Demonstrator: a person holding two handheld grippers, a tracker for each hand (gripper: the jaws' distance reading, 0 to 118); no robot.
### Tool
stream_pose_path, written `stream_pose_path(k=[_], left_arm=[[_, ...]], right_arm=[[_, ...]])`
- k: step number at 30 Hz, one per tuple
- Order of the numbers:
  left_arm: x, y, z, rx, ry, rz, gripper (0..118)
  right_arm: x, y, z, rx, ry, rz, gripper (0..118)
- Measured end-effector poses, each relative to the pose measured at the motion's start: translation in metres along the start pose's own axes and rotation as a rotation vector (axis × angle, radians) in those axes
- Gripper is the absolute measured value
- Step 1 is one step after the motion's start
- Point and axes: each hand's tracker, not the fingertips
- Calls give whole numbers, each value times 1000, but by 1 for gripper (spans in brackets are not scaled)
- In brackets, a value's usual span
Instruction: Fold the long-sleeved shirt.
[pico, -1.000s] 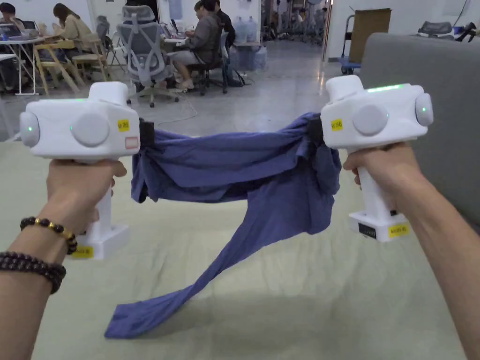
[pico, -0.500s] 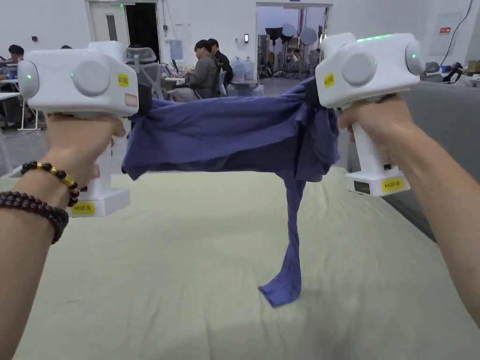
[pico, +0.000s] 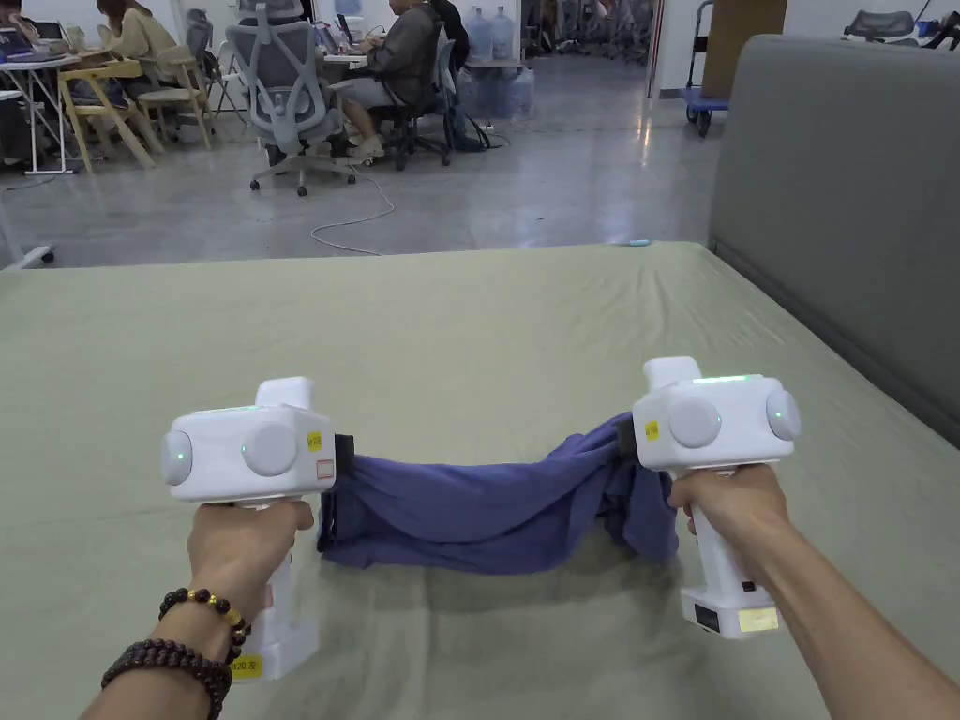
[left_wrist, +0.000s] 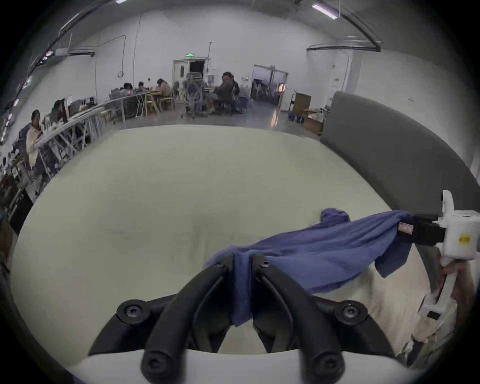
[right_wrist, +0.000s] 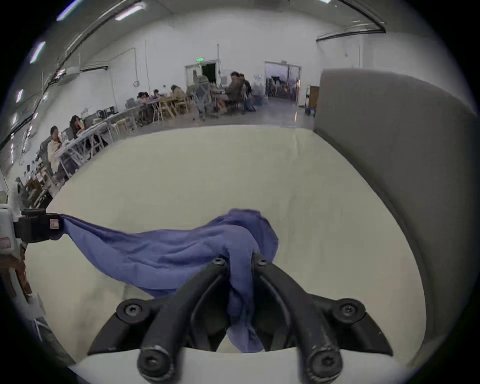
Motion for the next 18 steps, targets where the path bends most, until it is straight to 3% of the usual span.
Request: stream_pose_path(k=[6, 10, 12, 18], left_arm=[[6, -20, 46, 49, -44, 41, 6], [9, -78, 87, 64, -8, 14, 6], [3, -117, 95, 36, 22, 8, 6], [-7, -218, 74, -158, 6, 32, 6]], right_arm=[[-8, -18, 48, -4, 26, -11, 8], [-17, -79, 95, -4, 4, -11, 8], [-19, -119, 109, -46, -5, -18, 8], [-32, -220, 83, -293, -20, 78, 8]])
